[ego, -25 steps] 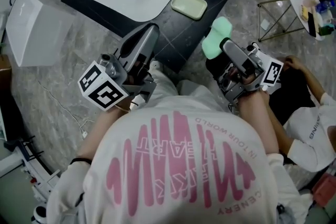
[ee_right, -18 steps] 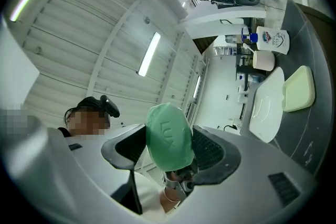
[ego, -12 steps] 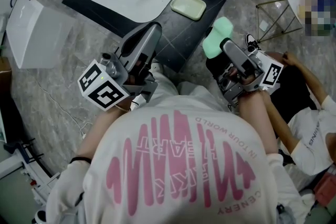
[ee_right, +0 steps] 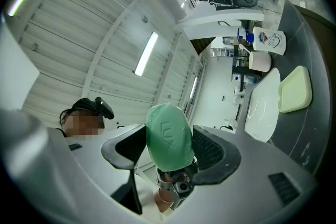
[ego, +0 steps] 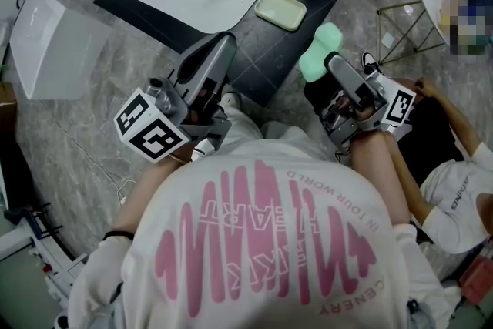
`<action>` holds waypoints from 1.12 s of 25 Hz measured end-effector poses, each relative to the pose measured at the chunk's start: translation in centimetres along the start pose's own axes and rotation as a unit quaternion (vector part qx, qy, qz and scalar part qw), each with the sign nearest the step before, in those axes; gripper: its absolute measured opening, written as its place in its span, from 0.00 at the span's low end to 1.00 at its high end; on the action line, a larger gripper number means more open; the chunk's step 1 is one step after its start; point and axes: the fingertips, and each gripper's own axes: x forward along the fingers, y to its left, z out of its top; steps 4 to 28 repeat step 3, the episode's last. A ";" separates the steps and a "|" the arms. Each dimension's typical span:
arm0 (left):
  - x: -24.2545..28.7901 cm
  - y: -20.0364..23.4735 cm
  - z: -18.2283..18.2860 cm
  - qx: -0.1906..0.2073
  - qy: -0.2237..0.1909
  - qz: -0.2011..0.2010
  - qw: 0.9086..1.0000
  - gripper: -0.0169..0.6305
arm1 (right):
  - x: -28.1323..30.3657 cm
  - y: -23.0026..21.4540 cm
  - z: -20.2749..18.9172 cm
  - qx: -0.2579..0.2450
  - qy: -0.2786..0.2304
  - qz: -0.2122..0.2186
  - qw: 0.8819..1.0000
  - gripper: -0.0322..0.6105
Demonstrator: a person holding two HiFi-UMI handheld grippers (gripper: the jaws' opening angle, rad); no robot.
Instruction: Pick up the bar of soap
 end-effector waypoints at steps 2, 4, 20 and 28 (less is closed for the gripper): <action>0.0 0.0 0.0 -0.001 0.000 -0.001 1.000 0.04 | 0.0 0.0 0.0 0.000 0.001 -0.001 1.000 0.49; 0.0 -0.1 0.0 -0.001 0.000 -0.001 1.000 0.04 | 0.1 0.0 -0.1 0.000 0.001 -0.002 1.000 0.49; 0.0 -0.1 0.0 -0.001 0.000 -0.001 1.000 0.04 | 0.1 0.0 -0.1 0.000 0.001 -0.002 1.000 0.49; 0.0 -0.1 0.0 -0.001 0.000 -0.001 1.000 0.04 | 0.1 0.0 -0.1 0.000 0.001 -0.002 1.000 0.49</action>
